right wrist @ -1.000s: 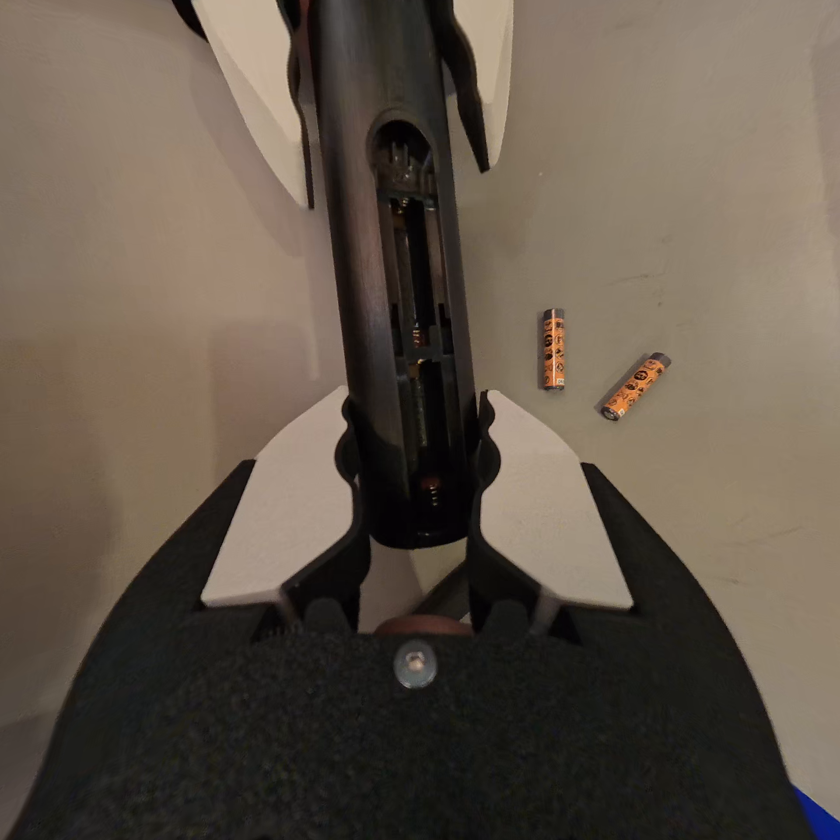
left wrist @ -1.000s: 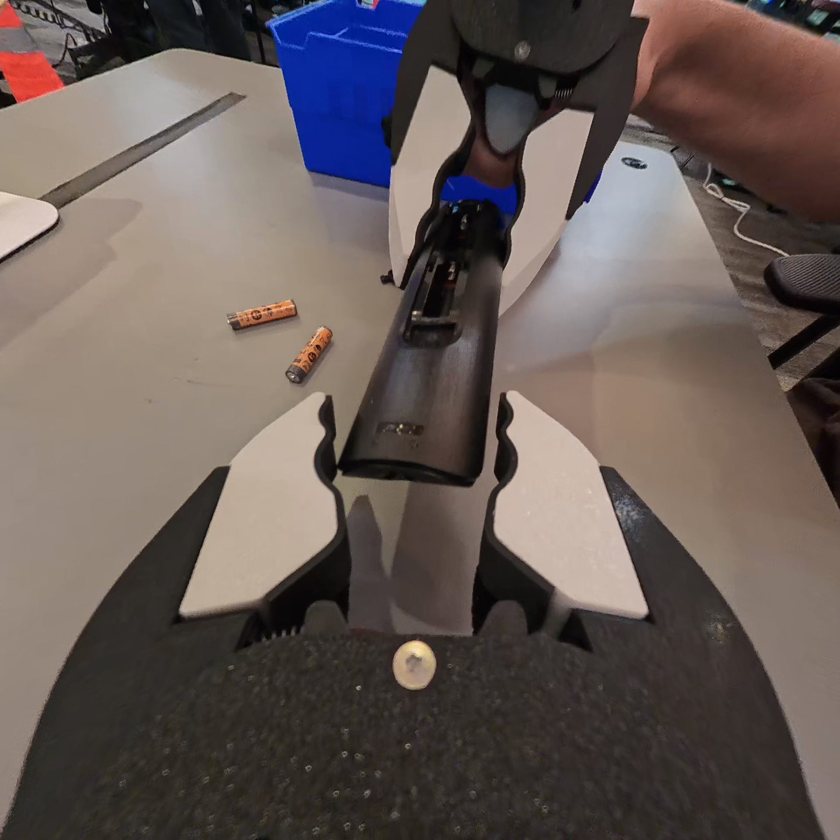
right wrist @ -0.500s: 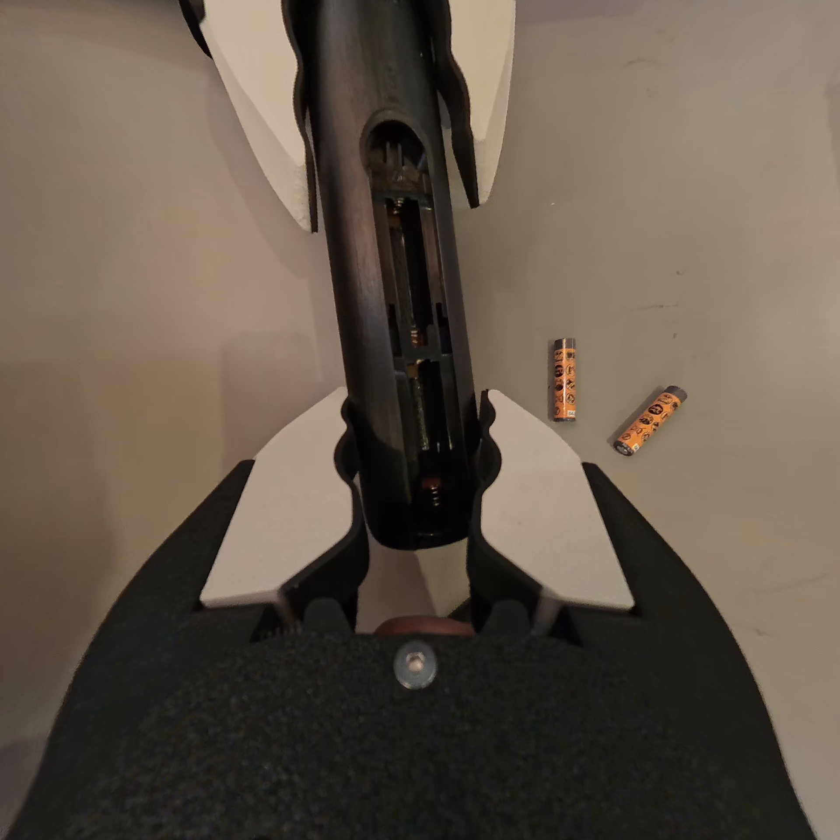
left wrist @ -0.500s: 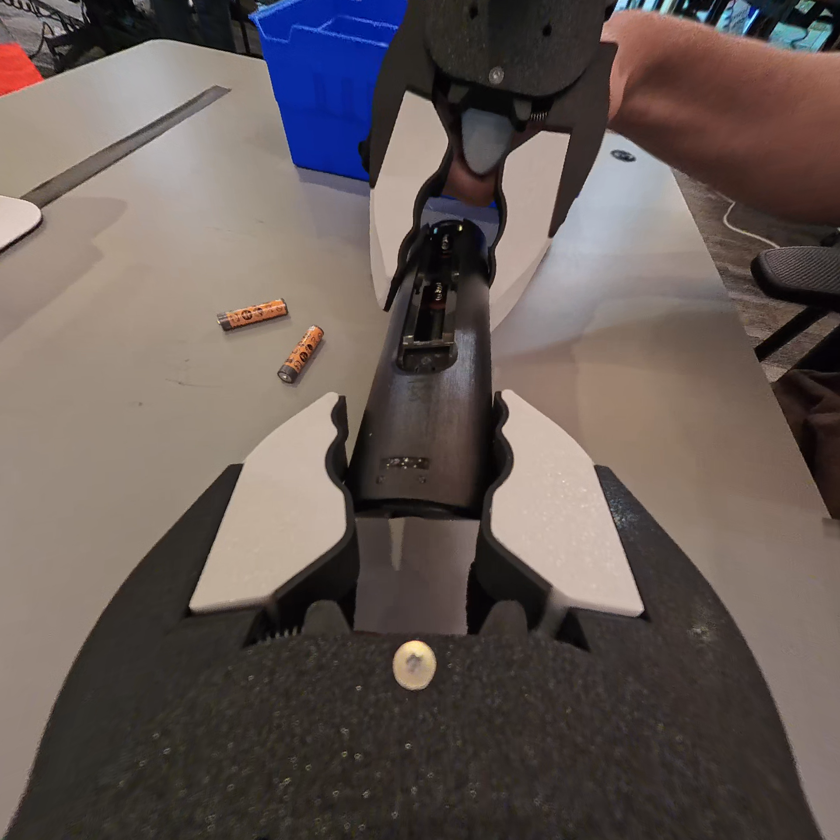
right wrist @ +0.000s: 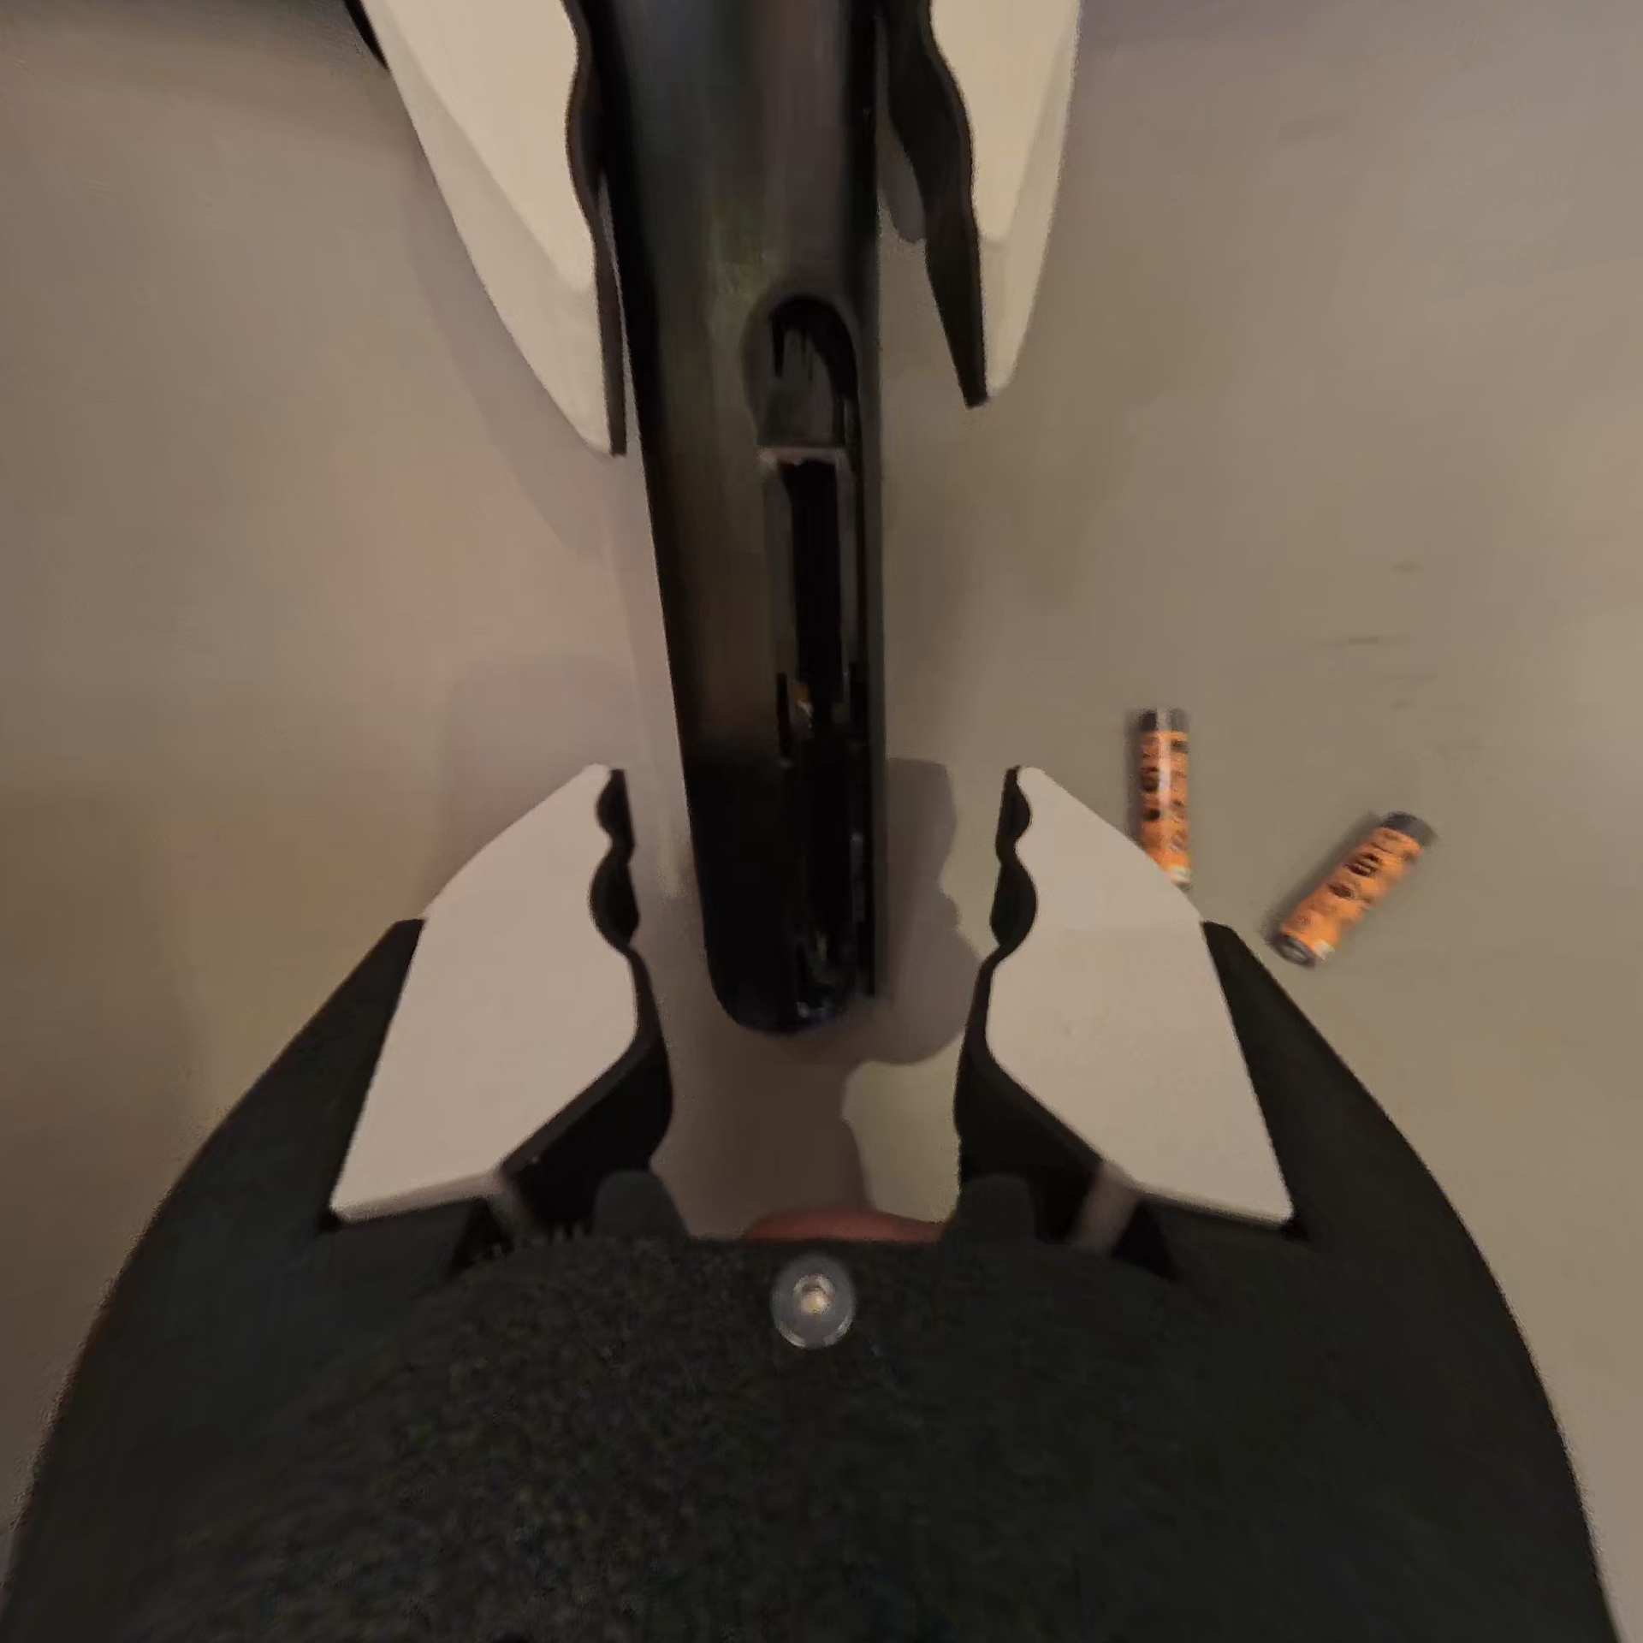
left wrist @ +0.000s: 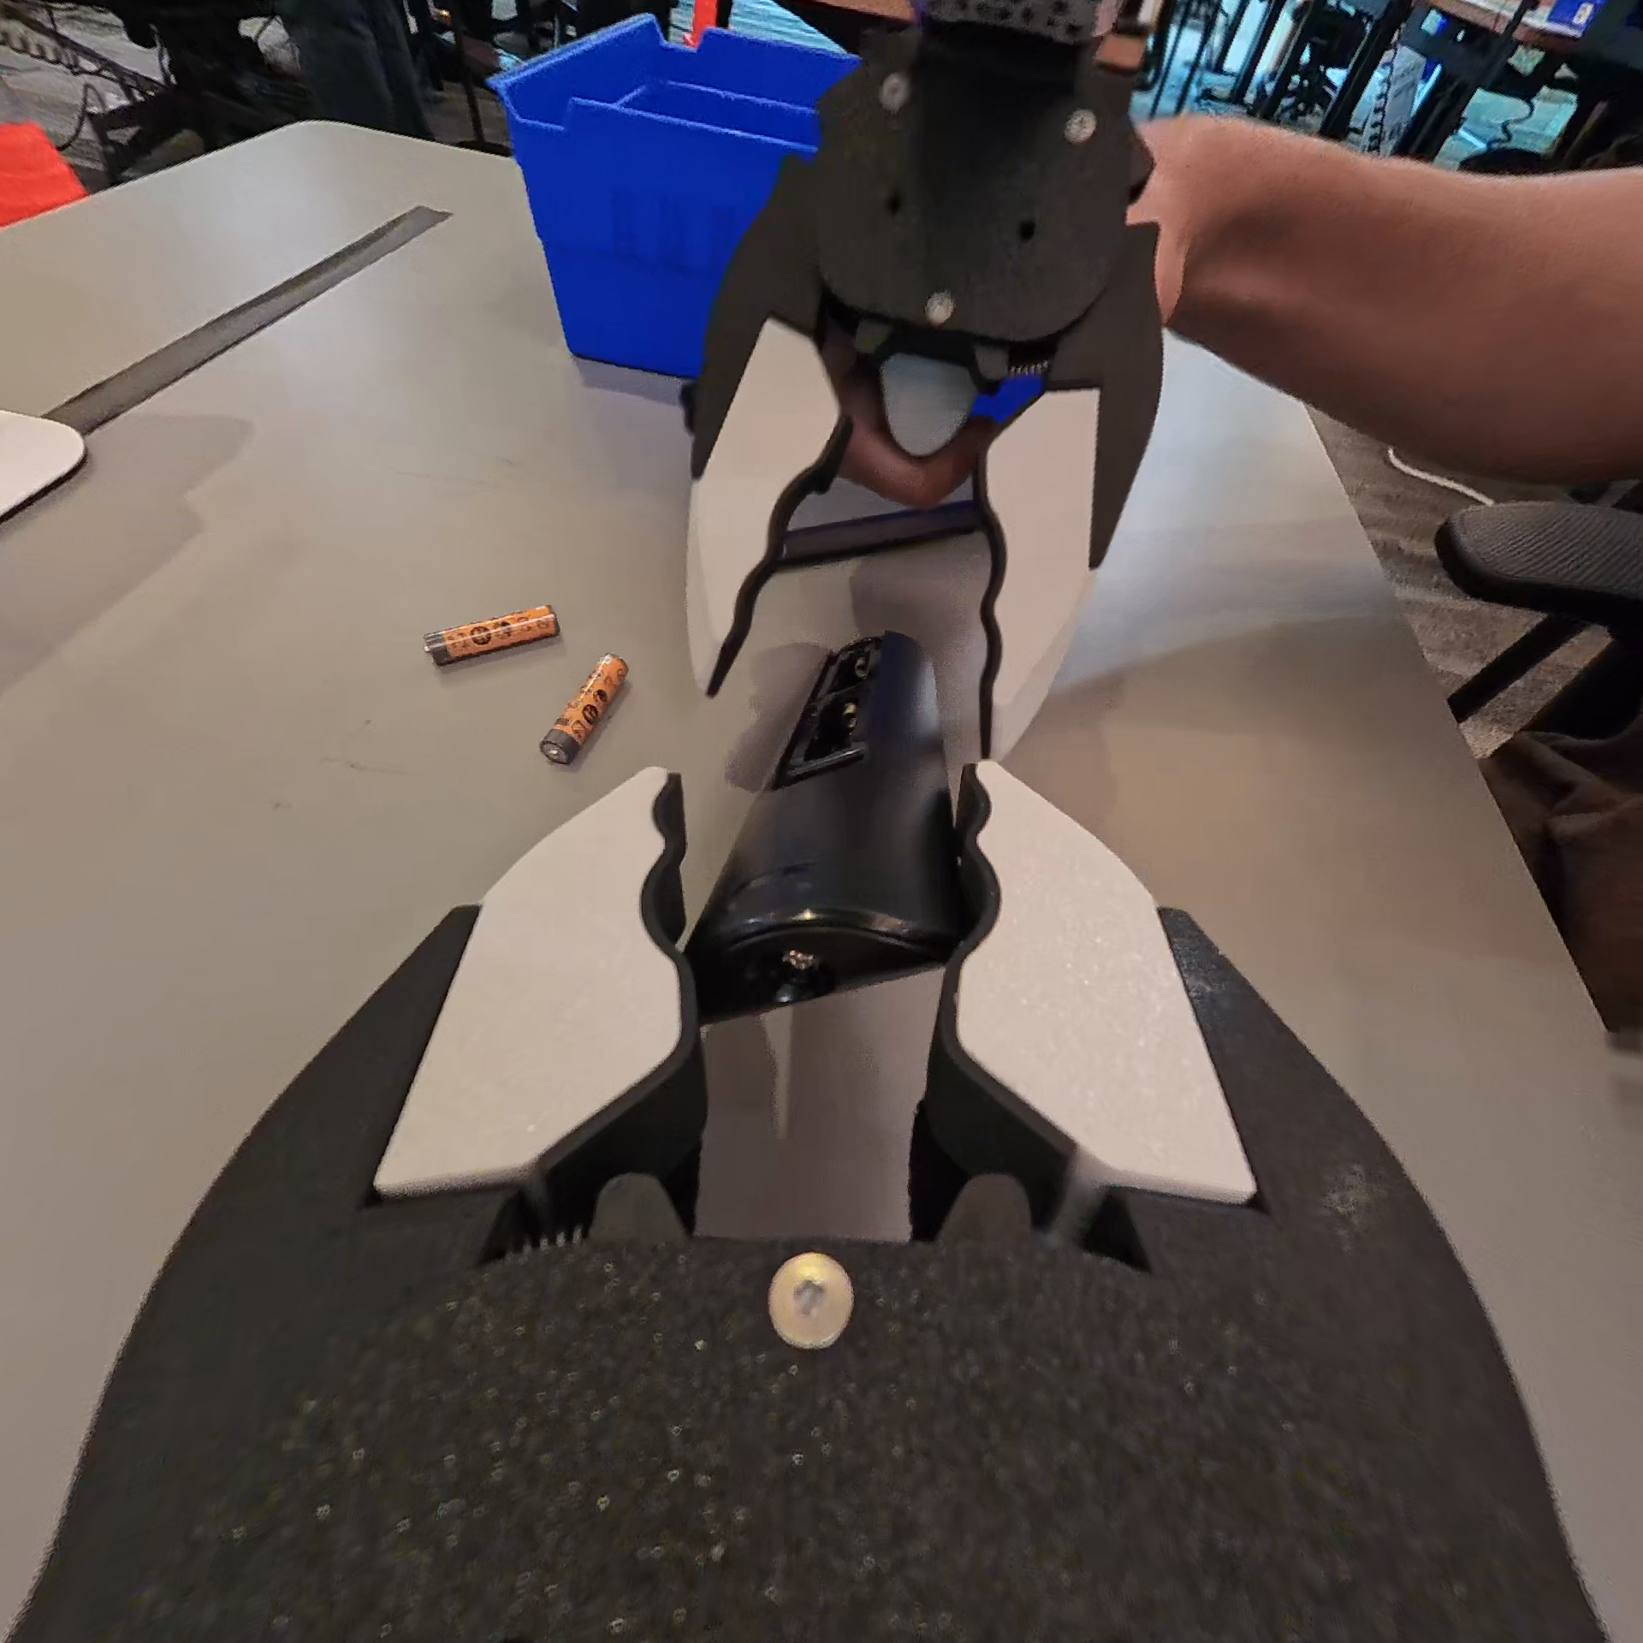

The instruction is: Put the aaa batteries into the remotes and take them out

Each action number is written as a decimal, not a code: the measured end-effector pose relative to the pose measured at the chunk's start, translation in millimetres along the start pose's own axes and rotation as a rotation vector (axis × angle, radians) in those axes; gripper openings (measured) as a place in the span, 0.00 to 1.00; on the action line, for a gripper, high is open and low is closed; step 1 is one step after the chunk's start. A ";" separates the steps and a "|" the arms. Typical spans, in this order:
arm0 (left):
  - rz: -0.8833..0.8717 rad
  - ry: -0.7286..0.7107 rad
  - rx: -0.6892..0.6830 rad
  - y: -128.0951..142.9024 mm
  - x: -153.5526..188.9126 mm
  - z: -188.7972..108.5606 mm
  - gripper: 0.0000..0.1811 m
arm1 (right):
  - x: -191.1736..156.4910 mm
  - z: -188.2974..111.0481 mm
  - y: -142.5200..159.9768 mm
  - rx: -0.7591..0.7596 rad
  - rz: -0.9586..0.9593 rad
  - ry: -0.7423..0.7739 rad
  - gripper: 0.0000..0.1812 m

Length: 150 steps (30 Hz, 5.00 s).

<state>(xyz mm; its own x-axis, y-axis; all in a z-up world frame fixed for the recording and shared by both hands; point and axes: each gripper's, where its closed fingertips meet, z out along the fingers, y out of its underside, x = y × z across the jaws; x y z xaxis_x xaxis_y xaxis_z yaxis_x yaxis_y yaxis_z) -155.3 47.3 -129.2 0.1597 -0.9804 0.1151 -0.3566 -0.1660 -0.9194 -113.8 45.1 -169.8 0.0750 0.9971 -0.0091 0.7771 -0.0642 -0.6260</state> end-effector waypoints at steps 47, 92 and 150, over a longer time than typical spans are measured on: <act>-0.067 -0.011 0.287 -44.8 -3.6 -13.1 0.34 | 7.5 18.4 -51.1 0.119 -0.041 0.084 0.27; -0.062 0.074 0.310 -42.6 1.6 -28.4 0.34 | 86.2 21.6 16.4 -0.469 -0.023 -0.068 0.14; -0.061 0.107 0.381 -51.6 4.7 -30.6 0.34 | 6.1 -44.8 -111.7 0.688 0.363 -0.371 0.06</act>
<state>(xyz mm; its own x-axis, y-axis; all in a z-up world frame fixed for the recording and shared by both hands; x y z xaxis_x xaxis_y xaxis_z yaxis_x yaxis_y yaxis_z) -164.4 48.1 -69.8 0.0659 -0.9788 0.1941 0.0209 -0.1931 -0.9809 -172.1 56.6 -65.0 -0.0564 0.8759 -0.4791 0.1845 -0.4625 -0.8672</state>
